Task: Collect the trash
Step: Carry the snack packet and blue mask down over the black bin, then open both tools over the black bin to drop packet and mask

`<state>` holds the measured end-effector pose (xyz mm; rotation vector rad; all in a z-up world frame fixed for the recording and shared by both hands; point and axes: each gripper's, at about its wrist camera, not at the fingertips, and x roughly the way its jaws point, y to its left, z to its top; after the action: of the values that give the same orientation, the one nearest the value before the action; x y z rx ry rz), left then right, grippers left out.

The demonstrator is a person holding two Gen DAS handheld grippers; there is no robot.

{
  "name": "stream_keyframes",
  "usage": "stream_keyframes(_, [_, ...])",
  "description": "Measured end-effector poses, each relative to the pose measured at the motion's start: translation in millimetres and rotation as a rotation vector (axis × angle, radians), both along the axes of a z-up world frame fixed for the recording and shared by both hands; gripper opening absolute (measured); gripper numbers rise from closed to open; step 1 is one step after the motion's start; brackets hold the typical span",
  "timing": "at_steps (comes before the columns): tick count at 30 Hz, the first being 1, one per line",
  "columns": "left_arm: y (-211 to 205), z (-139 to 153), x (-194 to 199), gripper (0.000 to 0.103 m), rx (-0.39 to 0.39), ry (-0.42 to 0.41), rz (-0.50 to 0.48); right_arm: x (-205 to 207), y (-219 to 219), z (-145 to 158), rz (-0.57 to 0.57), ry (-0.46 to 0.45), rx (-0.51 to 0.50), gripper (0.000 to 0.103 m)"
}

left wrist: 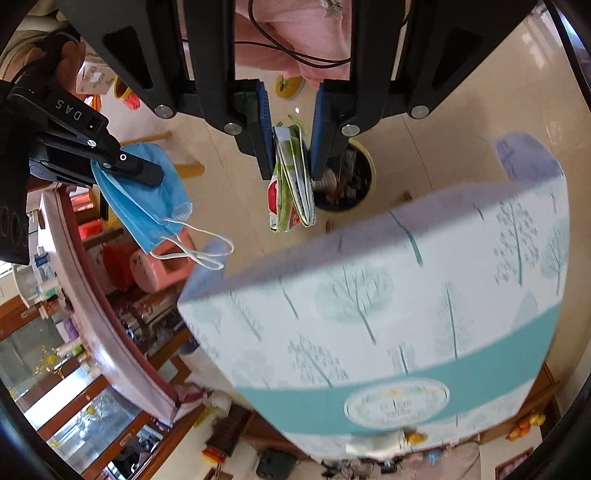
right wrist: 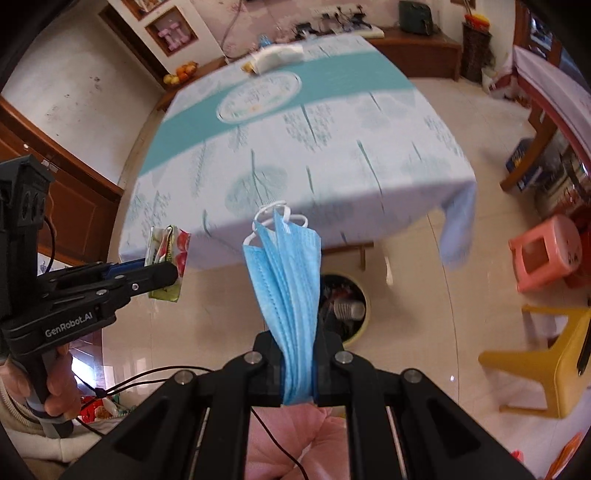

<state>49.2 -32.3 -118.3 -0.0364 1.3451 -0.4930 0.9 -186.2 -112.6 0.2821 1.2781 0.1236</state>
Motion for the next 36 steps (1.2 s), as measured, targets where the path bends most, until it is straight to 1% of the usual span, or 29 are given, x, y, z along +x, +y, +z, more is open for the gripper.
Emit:
stream_keyframes(2, [-4.4, -16.2, -8.8, 0.017, 0.024, 0.028, 0.000, -10.9, -7.8, -18.3, -0.029, 0.025, 0.023, 0.009])
stream_keyframes(6, [-18.5, -67.8, -26.5, 0.017, 0.074, 0.124, 0.010, -30.4, -22.8, -60.6, -0.094, 0.060, 0.068, 0.009])
stream_keyframes(10, [-37.4, -129.4, -34.5, 0.017, 0.125, 0.176, 0.009, -45.0, -37.2, -125.9, -0.169, 0.140, 0.103, 0.009])
stream_keyframes(12, [-45.8, -160.1, -33.2, 0.017, 0.137, 0.196, 0.018, -49.0, -40.1, -156.8, -0.183, 0.183, 0.123, 0.009])
stream_keyframes(15, [-54.8, -210.3, -23.7, 0.017, 0.147, 0.223, 0.043, -48.0, -43.7, -204.1, -0.202, 0.234, 0.125, 0.009])
stream_keyframes(20, [-61.3, -280.7, -6.5, 0.019, 0.165, 0.237, 0.076, -34.4, -48.9, -274.8, -0.232, 0.285, 0.142, 0.009])
stream_keyframes(22, [-63.4, -306.3, 0.5, 0.020, 0.177, 0.247, 0.077, -26.4, -49.6, -300.5, -0.245, 0.299, 0.148, 0.009])
stream_keyframes(24, [-66.3, -332.7, 6.7, 0.022, 0.202, 0.238, 0.062, -18.8, -49.7, -326.8, -0.259, 0.311, 0.153, 0.009])
stream_keyframes(26, [-71.2, -351.5, 11.3, 0.025, 0.227, 0.226, 0.039, -10.2, -49.7, -347.3, -0.275, 0.319, 0.159, 0.009])
stream_keyframes(27, [-71.7, -360.2, 12.9, 0.028, 0.237, 0.220, 0.028, -5.8, -48.4, -359.7, -0.283, 0.324, 0.163, 0.010])
stream_keyframes(30, [-72.8, -385.2, 18.1, 0.032, 0.265, 0.193, -0.001, 6.1, -44.9, -382.0, -0.287, 0.330, 0.166, 0.011])
stream_keyframes(32, [-72.6, -398.9, 22.7, 0.033, 0.274, 0.189, -0.014, 13.4, -41.2, -395.5, -0.282, 0.336, 0.164, 0.012])
stream_keyframes(35, [-68.9, -410.9, 29.2, 0.036, 0.274, 0.179, -0.032, 24.8, -33.4, -411.8, -0.271, 0.331, 0.169, 0.013])
stream_keyframes(36, [-67.2, -413.9, 31.9, 0.041, 0.274, 0.175, -0.039, 28.7, -31.2, -416.4, -0.270, 0.331, 0.169, 0.013])
